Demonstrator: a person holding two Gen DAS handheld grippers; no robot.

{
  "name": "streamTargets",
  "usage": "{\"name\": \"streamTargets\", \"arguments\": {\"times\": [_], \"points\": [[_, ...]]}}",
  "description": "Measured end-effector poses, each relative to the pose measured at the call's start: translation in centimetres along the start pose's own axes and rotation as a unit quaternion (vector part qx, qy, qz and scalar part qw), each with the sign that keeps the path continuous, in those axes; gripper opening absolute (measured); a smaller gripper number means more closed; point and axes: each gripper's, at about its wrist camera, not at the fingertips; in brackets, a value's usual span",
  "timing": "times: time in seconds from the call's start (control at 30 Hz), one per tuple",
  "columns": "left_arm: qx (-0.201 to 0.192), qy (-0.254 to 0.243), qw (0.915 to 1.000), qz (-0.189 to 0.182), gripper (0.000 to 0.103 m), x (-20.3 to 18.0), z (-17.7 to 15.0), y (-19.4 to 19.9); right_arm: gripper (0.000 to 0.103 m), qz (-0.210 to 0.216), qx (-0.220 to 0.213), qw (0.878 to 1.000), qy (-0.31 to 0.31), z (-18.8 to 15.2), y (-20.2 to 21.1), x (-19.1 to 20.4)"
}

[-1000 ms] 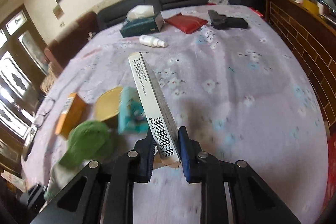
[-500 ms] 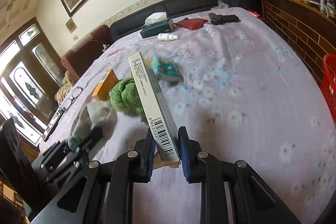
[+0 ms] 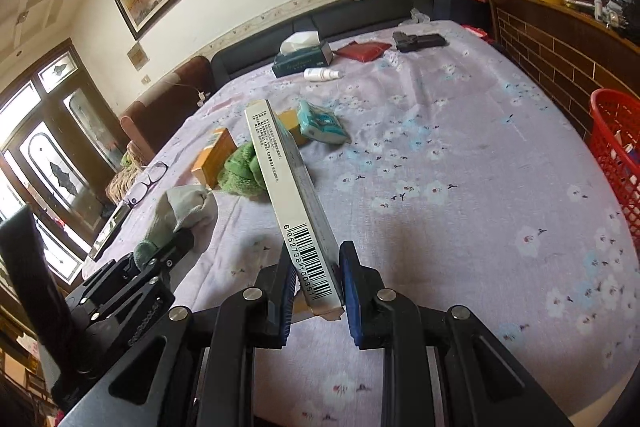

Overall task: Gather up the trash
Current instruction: 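Lift the white sock with the left tool while the right tool lifts the toothpaste box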

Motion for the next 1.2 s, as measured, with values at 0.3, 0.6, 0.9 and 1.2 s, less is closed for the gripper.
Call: {"name": "streamTargets", "arguments": {"times": [0.3,0.6,0.9,1.2], "points": [[-0.008,-0.013,0.9997,0.018,0.021,-0.37,-0.42,0.10,0.023,-0.008,-0.018,1.000,0.014,-0.42,1.14,0.81],[-0.011,-0.014,0.9995,0.027,0.021,-0.32,-0.62,0.16,0.023,-0.010,-0.011,1.000,0.010,-0.47,0.64,0.69],[-0.016,-0.020,0.9991,0.033,0.021,-0.54,-0.60,0.22,0.023,-0.012,-0.013,1.000,0.012,-0.47,0.77,0.74],[-0.019,-0.024,0.9989,0.036,0.022,-0.57,-0.64,0.24,0.023,-0.013,-0.012,1.000,0.009,-0.46,0.75,0.47]]}}
Point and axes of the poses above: each gripper's, at about its wrist camera, not at the fingertips, and y roughly against the way its jaws point, x to its left, z to its top, and after that the axes turned 1 degree about -y, right-handed
